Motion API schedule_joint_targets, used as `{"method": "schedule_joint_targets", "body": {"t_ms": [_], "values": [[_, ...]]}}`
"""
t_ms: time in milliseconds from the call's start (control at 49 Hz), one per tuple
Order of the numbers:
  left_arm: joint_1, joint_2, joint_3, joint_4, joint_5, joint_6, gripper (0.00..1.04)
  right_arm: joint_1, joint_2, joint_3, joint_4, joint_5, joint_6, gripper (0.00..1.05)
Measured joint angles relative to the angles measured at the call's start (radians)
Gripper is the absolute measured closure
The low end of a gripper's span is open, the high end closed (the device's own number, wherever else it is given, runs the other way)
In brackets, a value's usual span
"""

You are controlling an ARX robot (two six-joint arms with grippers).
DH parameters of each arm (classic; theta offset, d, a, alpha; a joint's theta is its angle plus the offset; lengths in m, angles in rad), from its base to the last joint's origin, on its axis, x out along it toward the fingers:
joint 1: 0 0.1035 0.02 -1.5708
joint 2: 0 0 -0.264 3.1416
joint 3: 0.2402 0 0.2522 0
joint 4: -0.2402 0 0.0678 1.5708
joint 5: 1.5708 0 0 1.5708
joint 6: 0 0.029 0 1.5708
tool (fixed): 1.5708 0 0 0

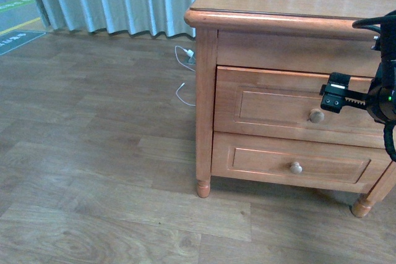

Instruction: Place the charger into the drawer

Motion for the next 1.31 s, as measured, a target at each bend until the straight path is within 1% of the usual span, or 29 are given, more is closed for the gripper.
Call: {"method": "schedule_joint_targets", "body": {"t_ms": [163, 347, 613, 715, 817, 981, 1083, 1246, 1307], "values": [[0.0, 0.0, 0.0, 0.0, 0.0, 0.0, 0.06, 0.006, 0.01, 0.0, 0.045, 0.066, 0.016, 0.08], [0.0, 0.0, 0.0, 0.0, 0.0, 0.0, 0.06, 0.01, 0.017, -0.009, 0.093, 0.089, 0.016, 0.08], [0.0, 0.0, 0.0, 0.0, 0.0, 0.0, 0.06, 0.007, 0.019, -0.025, 0.128, 0.072, 0.0, 0.08], [0.0, 0.0, 0.0, 0.0, 0.0, 0.0, 0.06, -0.002, 0.011, -0.039, 0.119, 0.012, -0.002, 0.08], [0.0, 0.0, 0.0, 0.0, 0.0, 0.0, 0.06, -0.011, -0.047, -0.086, 0.099, -0.111, -0.006, 0.08], [0.0, 0.0, 0.0, 0.0, 0.0, 0.0, 0.06, -0.022, -0.14, -0.18, 0.091, -0.222, -0.064, 0.08], [0.0, 0.0, 0.0, 0.0, 0.0, 0.0, 0.06, -0.036, -0.209, -0.248, 0.083, -0.274, -0.106, 0.08], [0.0, 0.0, 0.0, 0.0, 0.0, 0.0, 0.06, -0.085, -0.428, -0.393, 0.035, -0.372, -0.187, 0.08], [0.0, -0.001, 0.0, 0.0, 0.0, 0.0, 0.06, -0.119, -0.607, -0.477, -0.024, -0.426, -0.243, 0.08]]}}
